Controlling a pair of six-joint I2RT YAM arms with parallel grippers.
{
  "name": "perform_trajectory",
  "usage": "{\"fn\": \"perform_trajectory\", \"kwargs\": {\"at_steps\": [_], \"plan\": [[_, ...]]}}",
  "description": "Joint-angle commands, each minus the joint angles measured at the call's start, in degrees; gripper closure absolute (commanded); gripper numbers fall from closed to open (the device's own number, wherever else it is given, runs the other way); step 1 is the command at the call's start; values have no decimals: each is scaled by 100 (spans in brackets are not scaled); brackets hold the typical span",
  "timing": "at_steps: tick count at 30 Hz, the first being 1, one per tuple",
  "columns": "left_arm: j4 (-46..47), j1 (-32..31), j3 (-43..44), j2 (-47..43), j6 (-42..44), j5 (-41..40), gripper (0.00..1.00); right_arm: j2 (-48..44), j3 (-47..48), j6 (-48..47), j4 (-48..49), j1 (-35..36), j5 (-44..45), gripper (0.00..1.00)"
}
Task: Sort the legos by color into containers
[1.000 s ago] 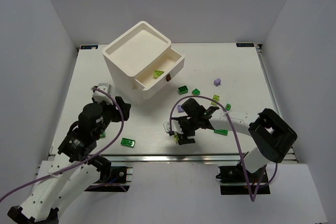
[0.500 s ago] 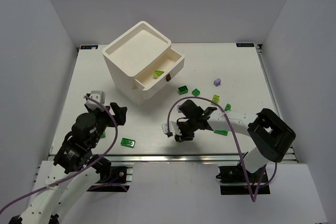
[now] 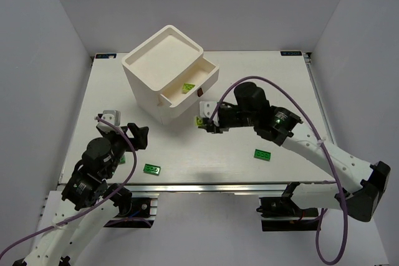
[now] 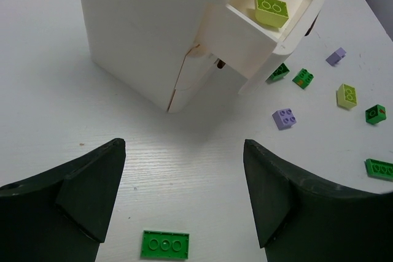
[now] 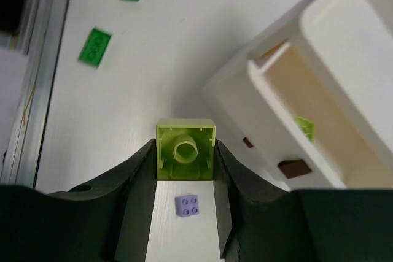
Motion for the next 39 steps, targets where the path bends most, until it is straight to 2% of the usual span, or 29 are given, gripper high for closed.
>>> {"fn": "perform_trajectory", "kwargs": {"at_steps": [1,5,10,17,20,21,23,25,26,30,35,38,39], "plan": [[-21,-33,-10,0,-50,-140,13,162,484,977,497,-7,652,100],[-38,-33,-27,-17,-68,-158,12,497,1126,1575,972,-16,1179,100],[-47,-33,-18,9,-85,-193,12,1471,1890,1839,1263,-68,1391,99],[-47,-33,-18,-17,-94,-237,12,2430,2656,2147,1220,-200,1479,89],[-47,-33,-18,-26,-94,-237,11,2694,2849,2226,1132,-262,1418,80],[-47,-33,-27,-26,-103,-219,11,2807,2876,2235,1114,-279,1392,74],[-38,-33,-27,-26,-94,-219,11,2905,2972,2261,1027,-341,1304,70],[-38,-33,-27,-26,-85,-219,11,3072,3060,2270,965,-385,1225,61],[-38,-33,-27,-26,-85,-210,11,3177,3165,2305,930,-393,1198,48],[-29,-33,-27,-44,-85,-202,11,3309,3359,2411,754,-507,1084,34],[-38,-33,-27,-52,-94,-193,11,3248,3368,2507,701,-596,970,33],[-29,-33,-27,-61,-85,-184,11,2889,3053,2709,954,-709,1022,42],[-21,-33,-27,-61,-85,-175,11,2557,2878,2866,1095,-753,1083,48]]}}
